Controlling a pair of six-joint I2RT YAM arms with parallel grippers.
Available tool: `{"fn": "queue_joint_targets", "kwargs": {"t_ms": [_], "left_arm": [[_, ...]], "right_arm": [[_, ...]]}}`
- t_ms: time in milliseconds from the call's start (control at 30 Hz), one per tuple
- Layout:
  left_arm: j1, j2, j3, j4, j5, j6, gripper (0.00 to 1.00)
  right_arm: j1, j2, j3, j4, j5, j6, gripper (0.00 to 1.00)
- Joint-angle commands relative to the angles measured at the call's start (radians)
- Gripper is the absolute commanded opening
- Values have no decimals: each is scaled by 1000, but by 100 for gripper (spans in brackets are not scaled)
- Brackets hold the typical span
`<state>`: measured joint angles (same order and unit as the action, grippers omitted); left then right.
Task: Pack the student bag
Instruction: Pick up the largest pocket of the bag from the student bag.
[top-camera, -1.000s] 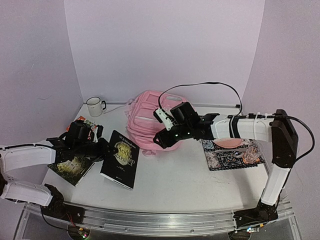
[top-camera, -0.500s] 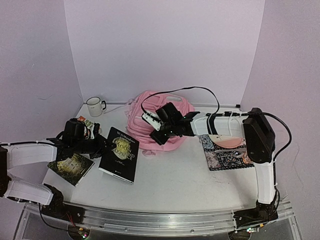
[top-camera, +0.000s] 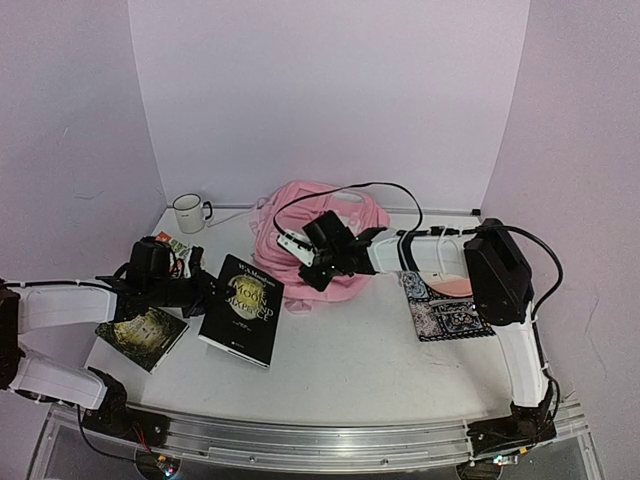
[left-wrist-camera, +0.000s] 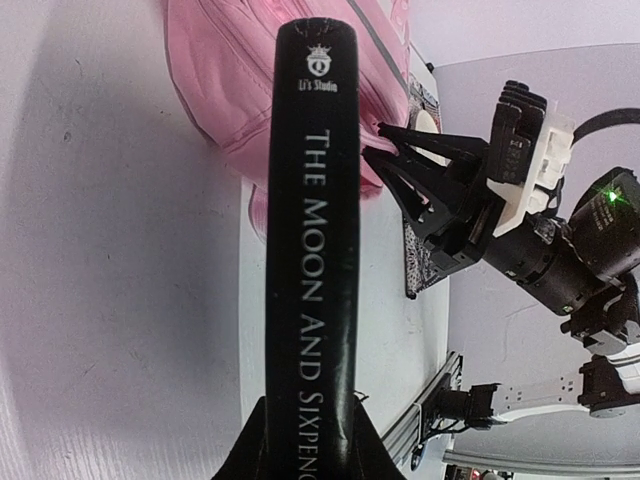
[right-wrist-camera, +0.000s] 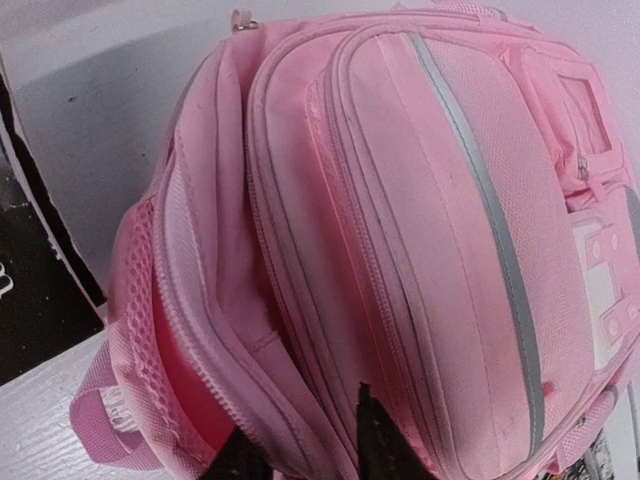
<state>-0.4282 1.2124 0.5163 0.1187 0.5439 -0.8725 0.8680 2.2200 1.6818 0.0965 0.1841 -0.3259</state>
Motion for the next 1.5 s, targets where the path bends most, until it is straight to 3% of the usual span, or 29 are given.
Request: {"fn": "queue_joint_targets", "kwargs": {"t_ms": [0, 167, 467, 867, 1133, 1467], "left_arm": [[5, -5, 19, 129, 70, -28, 0], [5, 6, 19, 150, 91, -51, 0], [4, 19, 26, 180, 124, -89, 0], [4, -29, -20, 228, 150, -135, 0], [5, -33, -39, 233, 145, -137, 0], [4, -24, -41, 237, 145, -137, 0]], "right_arm": [[-11, -32, 39, -18, 40, -23, 6], [-11, -134, 23, -23, 10, -24, 0], [-9, -262, -2, -29, -48, -18, 2], [-10, -171, -68, -58, -27, 26, 6], [-13, -87, -43, -41, 23, 22, 22], [-23, -38, -16, -33, 31, 5, 27]]}}
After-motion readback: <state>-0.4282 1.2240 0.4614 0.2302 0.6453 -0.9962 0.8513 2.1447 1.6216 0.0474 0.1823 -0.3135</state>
